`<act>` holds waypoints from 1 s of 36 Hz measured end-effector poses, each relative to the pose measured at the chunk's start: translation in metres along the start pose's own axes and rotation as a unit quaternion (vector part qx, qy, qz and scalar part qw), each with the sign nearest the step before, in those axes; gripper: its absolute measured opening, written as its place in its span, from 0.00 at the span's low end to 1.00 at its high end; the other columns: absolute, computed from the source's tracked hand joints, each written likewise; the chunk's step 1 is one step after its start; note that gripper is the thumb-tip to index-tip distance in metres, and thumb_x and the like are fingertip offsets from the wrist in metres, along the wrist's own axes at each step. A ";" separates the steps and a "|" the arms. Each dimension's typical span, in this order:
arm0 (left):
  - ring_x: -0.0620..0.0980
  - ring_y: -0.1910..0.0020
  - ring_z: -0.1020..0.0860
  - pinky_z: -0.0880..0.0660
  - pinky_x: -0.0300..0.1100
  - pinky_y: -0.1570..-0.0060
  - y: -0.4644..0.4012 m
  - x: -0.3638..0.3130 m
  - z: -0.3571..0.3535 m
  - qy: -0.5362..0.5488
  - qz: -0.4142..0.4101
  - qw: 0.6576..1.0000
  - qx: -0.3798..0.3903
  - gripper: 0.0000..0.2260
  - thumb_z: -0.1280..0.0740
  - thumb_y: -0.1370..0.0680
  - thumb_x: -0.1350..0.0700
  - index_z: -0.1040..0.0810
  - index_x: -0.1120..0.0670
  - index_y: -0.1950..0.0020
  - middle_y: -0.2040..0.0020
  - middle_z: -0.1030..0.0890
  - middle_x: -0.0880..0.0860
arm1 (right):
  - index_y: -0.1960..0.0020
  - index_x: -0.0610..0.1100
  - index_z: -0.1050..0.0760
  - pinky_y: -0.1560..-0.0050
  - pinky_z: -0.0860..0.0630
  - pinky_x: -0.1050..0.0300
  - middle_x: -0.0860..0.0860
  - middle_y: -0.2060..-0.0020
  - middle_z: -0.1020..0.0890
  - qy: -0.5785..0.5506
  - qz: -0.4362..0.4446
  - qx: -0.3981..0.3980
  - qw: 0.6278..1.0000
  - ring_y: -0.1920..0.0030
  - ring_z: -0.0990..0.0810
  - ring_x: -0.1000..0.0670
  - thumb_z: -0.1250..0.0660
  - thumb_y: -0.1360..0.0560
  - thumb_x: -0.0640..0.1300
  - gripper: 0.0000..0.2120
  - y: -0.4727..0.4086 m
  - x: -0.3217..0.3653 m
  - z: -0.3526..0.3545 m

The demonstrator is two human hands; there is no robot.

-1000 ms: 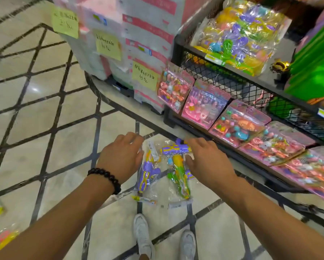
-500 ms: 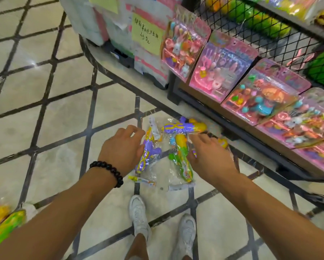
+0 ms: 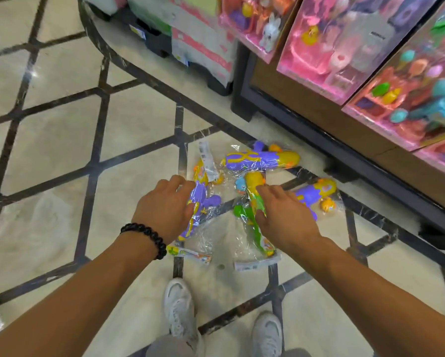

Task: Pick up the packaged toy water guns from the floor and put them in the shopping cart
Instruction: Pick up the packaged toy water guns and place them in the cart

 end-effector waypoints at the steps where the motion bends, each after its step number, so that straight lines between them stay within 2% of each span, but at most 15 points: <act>1: 0.54 0.45 0.23 0.23 0.47 0.65 -0.008 0.003 -0.013 0.000 0.001 1.000 0.005 0.19 0.31 0.22 0.47 0.26 0.48 0.31 0.36 0.24 0.49 | 0.24 0.50 0.37 0.46 0.23 0.47 0.48 0.31 0.28 0.000 0.001 0.001 1.000 0.34 0.28 0.41 0.37 0.20 0.51 0.26 -0.011 -0.003 -0.010; 6: 0.55 0.47 0.23 0.23 0.46 0.67 -0.051 0.016 -0.082 -0.006 0.001 1.000 0.012 0.19 0.31 0.23 0.45 0.27 0.46 0.33 0.37 0.25 0.49 | 0.23 0.51 0.39 0.45 0.24 0.46 0.49 0.30 0.31 0.009 0.000 0.001 1.000 0.35 0.29 0.41 0.39 0.19 0.51 0.26 -0.075 -0.021 -0.059; 9: 0.56 0.43 0.24 0.24 0.47 0.64 -0.076 0.026 -0.128 -0.013 0.003 1.000 0.018 0.21 0.31 0.23 0.46 0.28 0.45 0.30 0.34 0.26 0.50 | 0.22 0.53 0.40 0.40 0.24 0.45 0.50 0.27 0.32 0.011 0.000 -0.005 1.000 0.33 0.30 0.41 0.38 0.20 0.51 0.28 -0.118 -0.031 -0.088; 12: 0.57 0.42 0.25 0.22 0.48 0.63 -0.101 0.032 -0.170 0.003 -0.002 1.000 0.011 0.23 0.31 0.24 0.47 0.29 0.45 0.29 0.33 0.29 0.50 | 0.20 0.52 0.43 0.37 0.26 0.44 0.48 0.25 0.34 0.030 0.006 -0.002 1.000 0.30 0.31 0.39 0.38 0.21 0.52 0.31 -0.163 -0.043 -0.121; 14: 0.58 0.39 0.26 0.22 0.49 0.59 -0.117 0.037 -0.200 -0.007 0.007 1.000 0.020 0.24 0.32 0.22 0.45 0.33 0.44 0.27 0.31 0.32 0.50 | 0.20 0.50 0.43 0.37 0.25 0.43 0.46 0.25 0.34 0.055 0.021 -0.014 0.998 0.32 0.31 0.38 0.38 0.21 0.52 0.32 -0.193 -0.052 -0.142; 17: 0.62 0.45 0.23 0.20 0.52 0.65 -0.131 0.044 -0.243 0.003 -0.008 1.000 0.015 0.29 0.27 0.27 0.46 0.29 0.48 0.27 0.30 0.28 0.55 | 0.19 0.52 0.46 0.38 0.25 0.42 0.45 0.24 0.37 0.079 0.035 -0.031 0.996 0.31 0.32 0.37 0.36 0.22 0.50 0.34 -0.238 -0.064 -0.167; 18: 0.62 0.43 0.24 0.20 0.52 0.62 -0.134 0.049 -0.260 0.008 -0.003 1.000 0.021 0.30 0.29 0.26 0.44 0.31 0.47 0.25 0.27 0.31 0.55 | 0.19 0.54 0.48 0.37 0.26 0.41 0.46 0.22 0.39 0.083 0.037 -0.034 0.995 0.29 0.34 0.36 0.35 0.22 0.50 0.36 -0.252 -0.069 -0.176; 21: 0.60 0.31 0.33 0.22 0.51 0.51 -0.140 0.060 -0.307 0.016 0.024 0.999 0.032 0.36 0.36 0.24 0.36 0.46 0.39 0.19 0.19 0.45 0.51 | 0.18 0.60 0.55 0.32 0.32 0.35 0.49 0.18 0.50 0.098 0.057 -0.033 0.993 0.22 0.44 0.34 0.32 0.22 0.51 0.42 -0.294 -0.083 -0.198; 23: 0.58 0.27 0.37 0.23 0.51 0.48 -0.143 0.062 -0.328 0.020 0.050 0.998 0.044 0.39 0.37 0.24 0.33 0.57 0.34 0.20 0.18 0.54 0.48 | 0.19 0.64 0.59 0.28 0.36 0.31 0.51 0.18 0.54 0.095 0.074 -0.029 0.992 0.21 0.48 0.34 0.31 0.22 0.56 0.44 -0.318 -0.091 -0.210; 25: 0.56 0.25 0.42 0.24 0.51 0.44 -0.145 0.063 -0.347 0.027 0.080 0.993 0.077 0.42 0.37 0.24 0.32 0.64 0.31 0.23 0.19 0.62 0.44 | 0.20 0.67 0.62 0.28 0.38 0.28 0.52 0.18 0.55 0.112 0.093 -0.035 0.989 0.21 0.47 0.33 0.31 0.23 0.61 0.46 -0.337 -0.096 -0.221; 27: 0.57 0.24 0.43 0.24 0.53 0.43 -0.146 0.065 -0.363 0.038 0.090 0.991 0.088 0.42 0.36 0.25 0.32 0.63 0.31 0.23 0.20 0.64 0.44 | 0.22 0.68 0.65 0.30 0.37 0.28 0.51 0.18 0.53 0.134 0.109 -0.043 0.984 0.22 0.43 0.33 0.30 0.24 0.61 0.48 -0.351 -0.099 -0.233; 32: 0.59 0.29 0.33 0.22 0.51 0.46 -0.145 0.068 -0.385 0.071 0.073 0.992 0.076 0.43 0.33 0.23 0.37 0.64 0.30 0.22 0.20 0.69 0.48 | 0.23 0.69 0.70 0.31 0.37 0.27 0.51 0.19 0.49 0.147 0.127 -0.044 0.980 0.24 0.40 0.34 0.32 0.23 0.57 0.49 -0.365 -0.106 -0.256; 36: 0.61 0.34 0.28 0.26 0.49 0.40 -0.149 0.064 -0.388 0.077 0.080 0.990 0.083 0.43 0.33 0.21 0.41 0.65 0.32 0.22 0.20 0.70 0.53 | 0.24 0.71 0.71 0.31 0.38 0.27 0.51 0.20 0.46 0.139 0.121 -0.045 0.982 0.25 0.39 0.32 0.32 0.21 0.58 0.48 -0.368 -0.103 -0.264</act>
Point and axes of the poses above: each hand's wrist, its own y-axis away from the middle knuckle, its own z-axis out of the back of the hand, x = y × z, the point moved 6 cm from there along -y, towards the middle knuckle
